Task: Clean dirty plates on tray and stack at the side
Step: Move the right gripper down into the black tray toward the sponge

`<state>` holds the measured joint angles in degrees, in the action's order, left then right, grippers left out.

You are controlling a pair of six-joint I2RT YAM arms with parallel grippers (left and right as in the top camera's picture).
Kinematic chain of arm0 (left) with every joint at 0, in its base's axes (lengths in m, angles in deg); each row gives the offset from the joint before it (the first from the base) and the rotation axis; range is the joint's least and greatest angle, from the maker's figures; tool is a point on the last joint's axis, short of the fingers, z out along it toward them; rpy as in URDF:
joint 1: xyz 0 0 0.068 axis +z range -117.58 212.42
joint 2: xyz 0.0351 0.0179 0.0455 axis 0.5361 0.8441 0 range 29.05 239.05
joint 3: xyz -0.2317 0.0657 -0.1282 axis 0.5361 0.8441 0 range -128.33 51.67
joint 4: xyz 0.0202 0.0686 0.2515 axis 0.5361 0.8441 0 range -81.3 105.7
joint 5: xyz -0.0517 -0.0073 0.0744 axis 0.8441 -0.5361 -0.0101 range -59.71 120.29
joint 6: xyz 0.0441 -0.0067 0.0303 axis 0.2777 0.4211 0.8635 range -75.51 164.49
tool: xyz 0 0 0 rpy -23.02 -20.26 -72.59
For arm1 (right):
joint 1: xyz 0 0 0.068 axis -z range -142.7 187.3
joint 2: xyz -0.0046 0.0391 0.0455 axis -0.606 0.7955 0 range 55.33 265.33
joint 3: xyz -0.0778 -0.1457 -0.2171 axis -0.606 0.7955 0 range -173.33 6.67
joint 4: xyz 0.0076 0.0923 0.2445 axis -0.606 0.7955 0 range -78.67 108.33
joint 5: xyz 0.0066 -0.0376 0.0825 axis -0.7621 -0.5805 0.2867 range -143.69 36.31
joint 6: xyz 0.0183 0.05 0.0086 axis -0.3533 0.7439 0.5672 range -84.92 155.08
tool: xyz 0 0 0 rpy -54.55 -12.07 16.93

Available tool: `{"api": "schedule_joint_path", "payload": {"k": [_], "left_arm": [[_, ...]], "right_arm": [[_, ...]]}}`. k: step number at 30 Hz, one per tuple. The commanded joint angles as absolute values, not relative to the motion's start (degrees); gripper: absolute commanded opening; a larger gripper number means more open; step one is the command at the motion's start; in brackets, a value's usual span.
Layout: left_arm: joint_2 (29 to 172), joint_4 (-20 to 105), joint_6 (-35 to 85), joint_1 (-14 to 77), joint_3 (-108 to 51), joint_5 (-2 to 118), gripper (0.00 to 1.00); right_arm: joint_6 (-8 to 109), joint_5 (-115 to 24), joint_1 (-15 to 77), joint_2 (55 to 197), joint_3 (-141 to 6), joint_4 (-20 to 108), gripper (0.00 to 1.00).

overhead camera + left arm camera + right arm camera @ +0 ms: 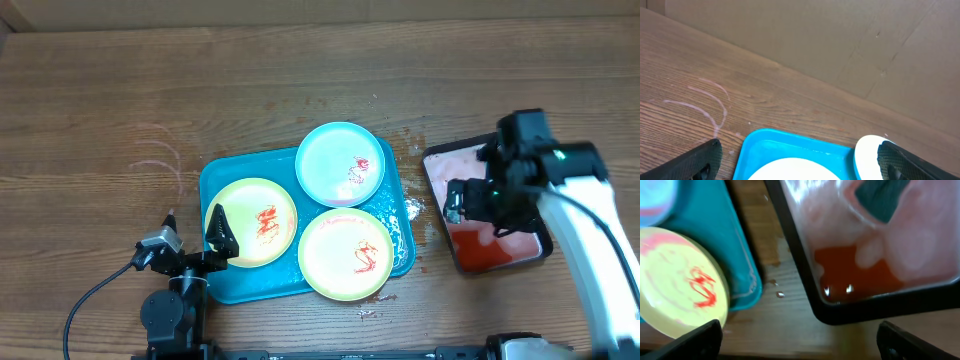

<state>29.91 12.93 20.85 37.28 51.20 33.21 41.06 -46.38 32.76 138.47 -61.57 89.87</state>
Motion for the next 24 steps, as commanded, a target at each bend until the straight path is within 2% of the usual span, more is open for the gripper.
{"api": "schedule_joint_path", "payload": {"k": [1,7,24], "left_arm": [[29.3,13.0,21.6,37.3,51.4,33.2,1.00],[29.3,13.0,21.6,37.3,51.4,33.2,1.00],[29.3,12.7,20.7,37.3,51.4,35.2,0.99]], "right_arm": [[41.1,-44.6,32.8,143.3,-62.3,90.1,1.00],[41.1,-36.8,32.8,145.8,-62.3,86.7,1.00],[41.1,-36.8,32.8,145.7,-62.3,85.2,1.00]]}}
